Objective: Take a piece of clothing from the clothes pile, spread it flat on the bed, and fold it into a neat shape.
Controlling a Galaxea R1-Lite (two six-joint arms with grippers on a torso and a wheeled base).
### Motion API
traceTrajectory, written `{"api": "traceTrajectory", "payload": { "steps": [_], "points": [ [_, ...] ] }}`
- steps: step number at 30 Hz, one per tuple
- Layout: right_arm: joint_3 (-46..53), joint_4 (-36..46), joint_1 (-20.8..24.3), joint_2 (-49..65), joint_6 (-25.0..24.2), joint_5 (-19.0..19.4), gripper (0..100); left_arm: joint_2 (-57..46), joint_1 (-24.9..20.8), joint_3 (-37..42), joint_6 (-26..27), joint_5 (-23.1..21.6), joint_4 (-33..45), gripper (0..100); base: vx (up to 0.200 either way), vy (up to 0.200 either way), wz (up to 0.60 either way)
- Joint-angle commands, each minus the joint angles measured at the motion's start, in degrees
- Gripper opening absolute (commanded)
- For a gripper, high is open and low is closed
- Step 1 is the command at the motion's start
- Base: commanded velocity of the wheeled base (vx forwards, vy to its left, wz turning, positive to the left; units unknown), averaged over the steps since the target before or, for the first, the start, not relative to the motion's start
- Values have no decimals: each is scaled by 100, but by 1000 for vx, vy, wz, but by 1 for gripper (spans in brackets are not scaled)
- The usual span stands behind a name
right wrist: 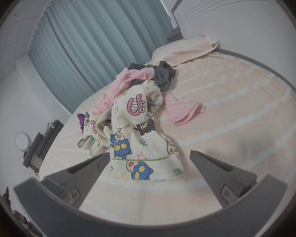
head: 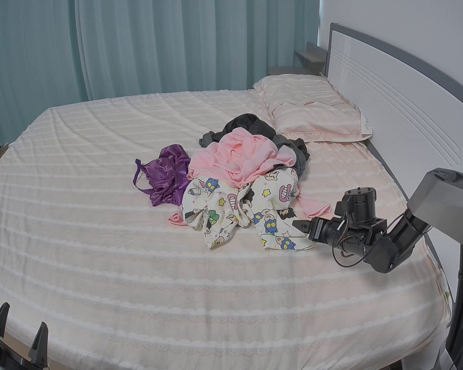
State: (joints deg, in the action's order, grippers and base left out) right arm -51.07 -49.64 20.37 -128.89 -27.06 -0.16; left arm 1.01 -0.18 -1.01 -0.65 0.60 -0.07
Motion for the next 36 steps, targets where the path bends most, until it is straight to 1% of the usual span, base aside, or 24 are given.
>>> {"api": "traceTrajectory", "payload": {
  "steps": [1, 5, 7, 11, 16, 21, 25, 32, 36],
  "points": [
    [-457, 33, 81, -567, -1, -11, 100, -101, 1, 101, -6, 2, -1, 100, 0, 0, 0],
    [-756, 200, 125, -708, -1, -11, 100, -101, 1, 101, 3, 11, -1, 100, 0, 0, 0],
    [-1011, 385, 187, -831, -1, -11, 100, -101, 1, 101, 3, 2, -1, 100, 0, 0, 0],
    [-1257, 464, 336, -910, -1, -11, 100, -101, 1, 101, 3, 2, -1, 100, 0, 0, 0],
    [-1468, 666, 696, -1015, -10, -2, 100, -101, 1, 101, -6, 2, -1, 100, 0, 0, 0],
    [-1687, 798, 890, -1173, -1, -46, 100, -101, 1, 101, -6, 2, -1, 100, 0, 0, 0],
    [-1846, 921, 837, -1226, -1, -116, 100, -101, 1, 101, -6, 2, -1, 100, 0, 0, 0],
    [-1459, 939, 494, -778, 26, -195, 100, -101, 1, 101, -6, 2, -1, 100, 0, 0, 0],
    [-1406, 1062, 266, -681, 34, -195, 100, -101, 1, 101, 3, 11, -1, 100, 0, 0, 0]
  ]
}}
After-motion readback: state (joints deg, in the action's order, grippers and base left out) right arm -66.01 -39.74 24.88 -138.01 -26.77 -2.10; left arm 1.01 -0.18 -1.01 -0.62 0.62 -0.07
